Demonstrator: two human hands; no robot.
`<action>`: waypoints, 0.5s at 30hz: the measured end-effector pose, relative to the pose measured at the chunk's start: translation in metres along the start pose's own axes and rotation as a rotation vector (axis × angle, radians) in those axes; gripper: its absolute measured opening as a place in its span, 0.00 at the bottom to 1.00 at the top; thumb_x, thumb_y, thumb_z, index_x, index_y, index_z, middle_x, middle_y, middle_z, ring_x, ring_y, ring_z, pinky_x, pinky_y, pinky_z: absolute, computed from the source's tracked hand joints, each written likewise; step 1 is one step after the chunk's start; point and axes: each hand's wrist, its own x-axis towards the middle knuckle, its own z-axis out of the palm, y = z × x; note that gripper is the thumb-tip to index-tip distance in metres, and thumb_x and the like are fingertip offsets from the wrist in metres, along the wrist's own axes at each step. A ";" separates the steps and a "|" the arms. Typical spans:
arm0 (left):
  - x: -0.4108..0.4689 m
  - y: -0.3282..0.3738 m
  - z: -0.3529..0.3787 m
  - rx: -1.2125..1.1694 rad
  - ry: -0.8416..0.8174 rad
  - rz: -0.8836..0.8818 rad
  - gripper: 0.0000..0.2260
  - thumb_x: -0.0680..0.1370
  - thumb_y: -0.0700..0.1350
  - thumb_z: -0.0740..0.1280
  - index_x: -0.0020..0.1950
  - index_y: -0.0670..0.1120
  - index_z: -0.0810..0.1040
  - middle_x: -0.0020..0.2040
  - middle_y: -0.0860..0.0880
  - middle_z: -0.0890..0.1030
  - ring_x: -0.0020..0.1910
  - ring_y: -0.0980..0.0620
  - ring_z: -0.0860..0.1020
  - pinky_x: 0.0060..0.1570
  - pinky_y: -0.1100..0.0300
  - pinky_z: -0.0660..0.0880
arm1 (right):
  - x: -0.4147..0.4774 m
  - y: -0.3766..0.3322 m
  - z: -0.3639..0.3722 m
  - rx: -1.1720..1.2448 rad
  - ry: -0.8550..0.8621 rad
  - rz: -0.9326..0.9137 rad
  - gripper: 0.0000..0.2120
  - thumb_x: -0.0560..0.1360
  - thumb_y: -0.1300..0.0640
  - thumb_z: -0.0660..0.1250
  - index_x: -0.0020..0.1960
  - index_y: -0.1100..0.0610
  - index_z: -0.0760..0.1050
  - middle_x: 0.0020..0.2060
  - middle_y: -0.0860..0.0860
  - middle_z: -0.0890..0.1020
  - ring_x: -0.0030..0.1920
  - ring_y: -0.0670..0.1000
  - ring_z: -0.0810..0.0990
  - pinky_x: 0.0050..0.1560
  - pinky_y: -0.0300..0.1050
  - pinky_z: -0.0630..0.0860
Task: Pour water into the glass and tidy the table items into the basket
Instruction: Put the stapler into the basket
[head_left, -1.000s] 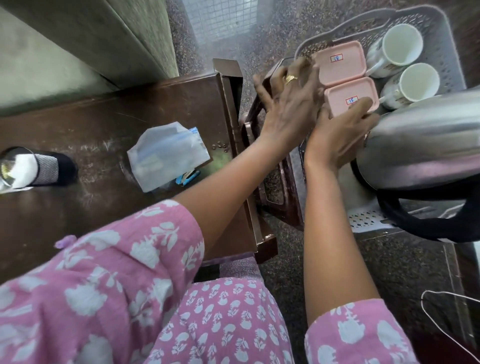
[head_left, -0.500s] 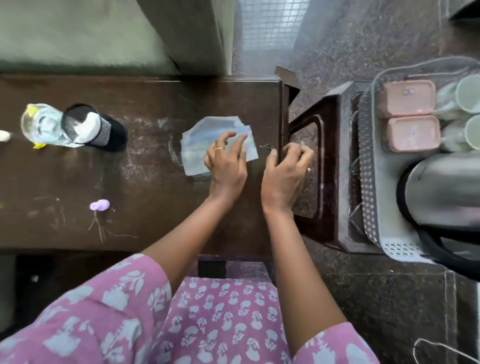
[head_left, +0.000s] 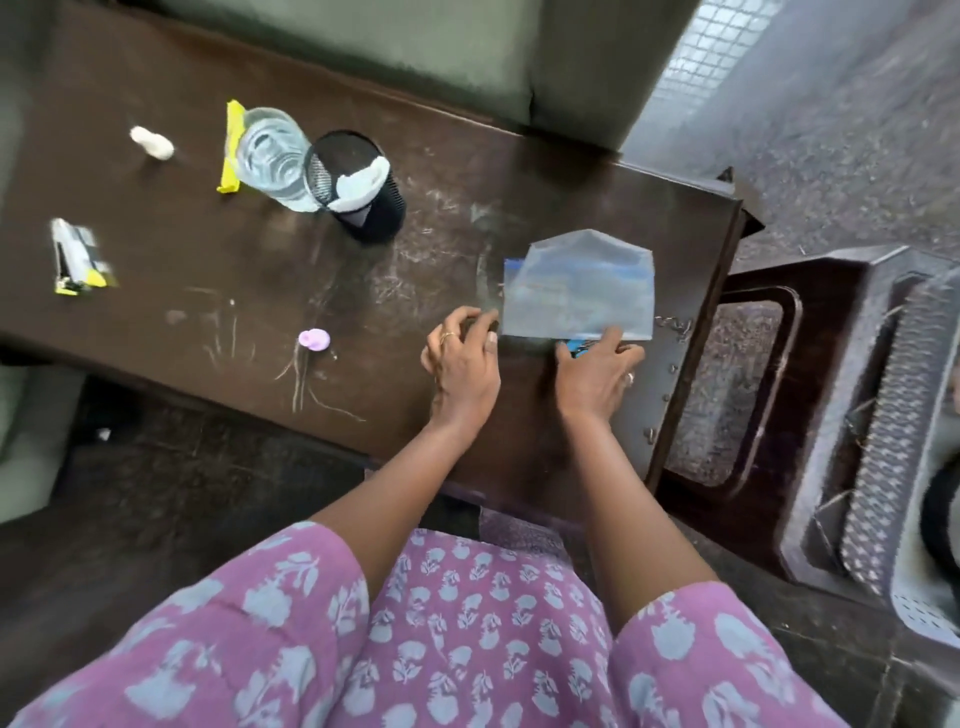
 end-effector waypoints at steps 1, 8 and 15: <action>0.000 -0.003 -0.002 -0.005 -0.005 -0.005 0.13 0.79 0.43 0.59 0.62 0.49 0.75 0.64 0.47 0.71 0.62 0.43 0.66 0.62 0.49 0.60 | 0.002 -0.002 0.003 -0.009 0.014 0.014 0.24 0.74 0.50 0.69 0.63 0.59 0.64 0.61 0.61 0.65 0.58 0.67 0.71 0.52 0.58 0.74; 0.002 -0.030 -0.018 -0.020 -0.038 -0.028 0.14 0.80 0.44 0.57 0.65 0.49 0.73 0.65 0.48 0.70 0.64 0.46 0.65 0.65 0.50 0.58 | 0.006 -0.012 0.019 0.022 0.128 0.120 0.22 0.76 0.61 0.62 0.66 0.62 0.60 0.62 0.62 0.66 0.60 0.68 0.69 0.58 0.56 0.71; 0.011 -0.054 -0.033 -0.062 -0.022 -0.063 0.14 0.80 0.43 0.57 0.65 0.49 0.73 0.64 0.48 0.71 0.63 0.46 0.65 0.65 0.49 0.58 | -0.032 -0.013 0.038 0.137 0.180 0.210 0.20 0.72 0.67 0.61 0.63 0.63 0.61 0.62 0.62 0.68 0.58 0.67 0.69 0.60 0.56 0.68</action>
